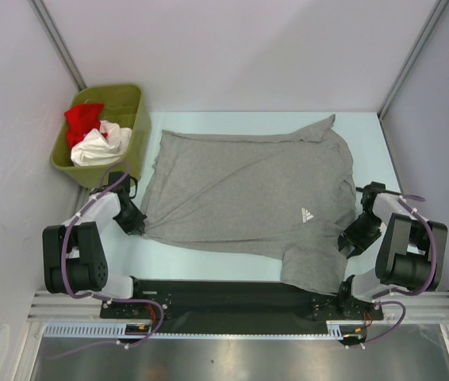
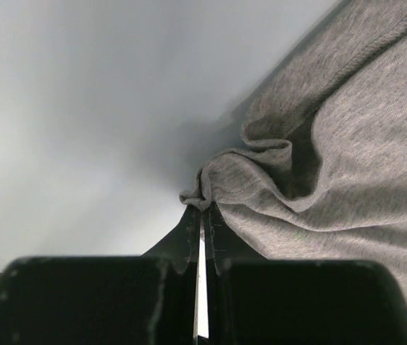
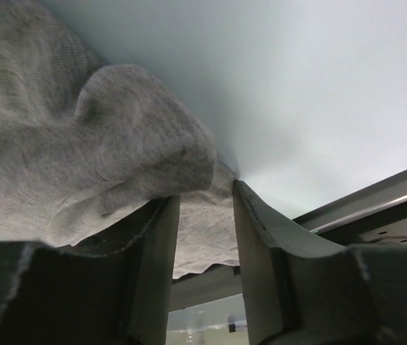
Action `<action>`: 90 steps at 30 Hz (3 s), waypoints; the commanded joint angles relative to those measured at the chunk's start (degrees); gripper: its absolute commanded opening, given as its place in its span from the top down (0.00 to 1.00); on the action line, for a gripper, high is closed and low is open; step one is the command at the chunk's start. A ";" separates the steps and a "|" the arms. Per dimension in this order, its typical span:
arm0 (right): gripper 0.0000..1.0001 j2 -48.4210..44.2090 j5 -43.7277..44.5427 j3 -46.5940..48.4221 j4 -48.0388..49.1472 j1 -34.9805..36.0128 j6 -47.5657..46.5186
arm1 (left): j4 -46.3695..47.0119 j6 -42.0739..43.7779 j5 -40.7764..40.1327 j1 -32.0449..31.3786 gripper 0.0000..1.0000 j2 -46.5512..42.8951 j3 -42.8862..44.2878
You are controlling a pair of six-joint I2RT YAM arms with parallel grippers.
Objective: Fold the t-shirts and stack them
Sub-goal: Fold the tshirt
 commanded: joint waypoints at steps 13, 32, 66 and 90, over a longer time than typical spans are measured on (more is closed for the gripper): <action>0.99 -1.60 5.80 -1.01 3.10 -0.66 2.62 | 0.19 1.32 -2.12 0.59 1.00 -1.35 1.96; 1.00 -13.55 10.91 18.23 -14.13 -0.84 -0.28 | -2.53 1.84 -2.91 0.50 1.00 -7.32 3.98; 0.53 2.20 -5.15 24.93 0.01 -1.98 -17.93 | 5.12 3.34 1.66 0.50 1.00 0.76 5.30; 0.58 14.83 -12.57 20.35 12.06 0.65 -17.77 | 2.83 3.86 0.95 0.42 1.00 0.14 5.65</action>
